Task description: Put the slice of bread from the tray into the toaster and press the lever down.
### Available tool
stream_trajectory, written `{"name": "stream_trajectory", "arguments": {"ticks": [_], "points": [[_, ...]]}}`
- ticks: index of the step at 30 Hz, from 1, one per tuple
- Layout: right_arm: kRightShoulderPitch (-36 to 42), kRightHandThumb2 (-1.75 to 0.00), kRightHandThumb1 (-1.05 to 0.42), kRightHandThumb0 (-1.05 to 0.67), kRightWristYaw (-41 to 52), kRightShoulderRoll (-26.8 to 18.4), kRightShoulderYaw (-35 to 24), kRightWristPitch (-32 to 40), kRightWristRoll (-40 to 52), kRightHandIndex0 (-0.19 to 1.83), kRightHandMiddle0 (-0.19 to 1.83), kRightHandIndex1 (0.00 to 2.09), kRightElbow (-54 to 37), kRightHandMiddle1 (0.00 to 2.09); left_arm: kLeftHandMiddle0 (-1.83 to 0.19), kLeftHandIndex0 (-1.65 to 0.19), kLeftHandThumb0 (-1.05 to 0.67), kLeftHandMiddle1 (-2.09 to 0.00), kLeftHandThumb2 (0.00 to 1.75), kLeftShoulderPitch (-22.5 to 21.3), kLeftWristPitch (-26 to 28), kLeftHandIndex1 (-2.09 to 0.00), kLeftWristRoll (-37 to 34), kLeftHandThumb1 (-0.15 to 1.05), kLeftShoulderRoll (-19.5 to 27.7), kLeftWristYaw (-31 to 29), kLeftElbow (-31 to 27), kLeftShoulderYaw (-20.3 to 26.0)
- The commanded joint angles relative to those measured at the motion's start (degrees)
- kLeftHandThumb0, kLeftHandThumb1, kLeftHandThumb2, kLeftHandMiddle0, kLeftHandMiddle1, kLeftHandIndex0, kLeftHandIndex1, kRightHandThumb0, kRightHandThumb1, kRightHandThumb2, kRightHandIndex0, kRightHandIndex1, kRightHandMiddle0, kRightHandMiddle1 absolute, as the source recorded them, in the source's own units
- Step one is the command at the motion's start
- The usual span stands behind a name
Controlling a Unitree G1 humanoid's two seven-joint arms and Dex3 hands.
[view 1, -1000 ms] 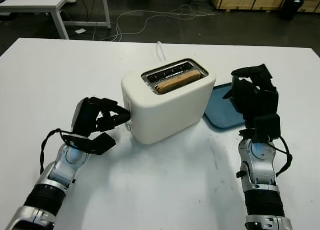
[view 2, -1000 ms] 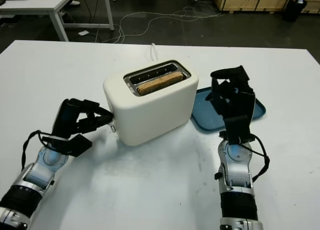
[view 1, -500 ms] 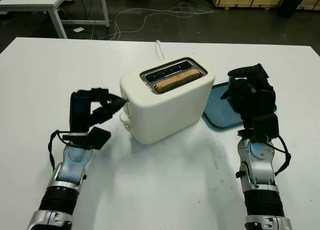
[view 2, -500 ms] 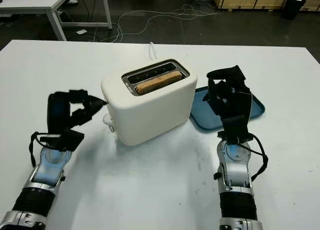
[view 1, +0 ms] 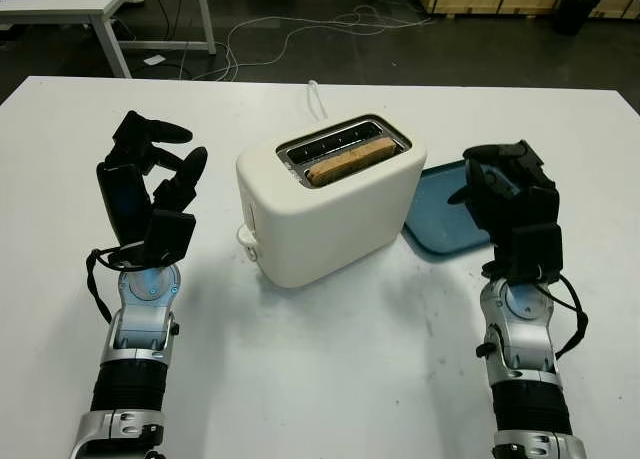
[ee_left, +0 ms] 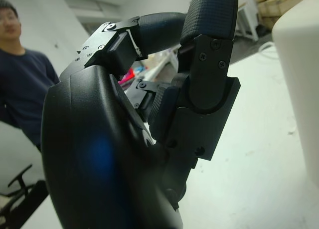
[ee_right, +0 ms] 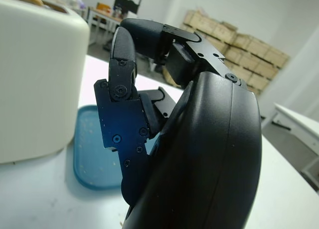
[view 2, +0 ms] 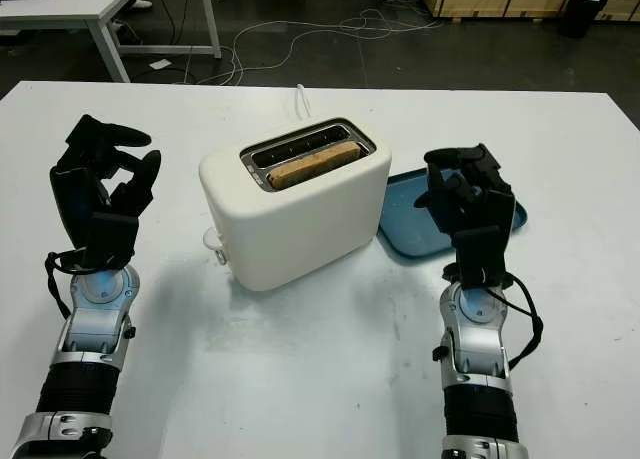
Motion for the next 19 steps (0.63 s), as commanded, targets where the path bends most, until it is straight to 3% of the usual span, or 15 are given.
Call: {"name": "stream_trajectory", "arguments": {"ticks": [1,9,19], "points": [[0.45,-0.22,-0.92,-0.40,-0.77,0.84,-0.16,0.02,0.56,0.85,0.78,1.18,0.84,0.87,-0.86,-0.65,-0.97,-1.74,0.32,-0.80,-0.94,-1.61,0.63,0.92,-0.97,1.43,1.75,0.17],[-0.88,-0.28,-0.92,-0.39,-4.36,2.33,0.62,-0.87,-1.02,0.85,0.86,1.09,2.46,0.64,-1.02,-0.77,-0.98,-1.74,0.33,0.77,-0.93,-1.62,0.35,0.92,-2.64,1.39,4.16,-0.93],[-1.22,-0.30,-0.92,-0.36,-6.59,2.95,1.61,-0.34,-1.12,0.81,0.86,1.19,1.74,0.68,-1.21,-1.01,-0.94,-1.64,0.32,1.73,-0.58,-1.49,-0.16,0.92,-3.72,-1.90,3.68,-2.38]]}}
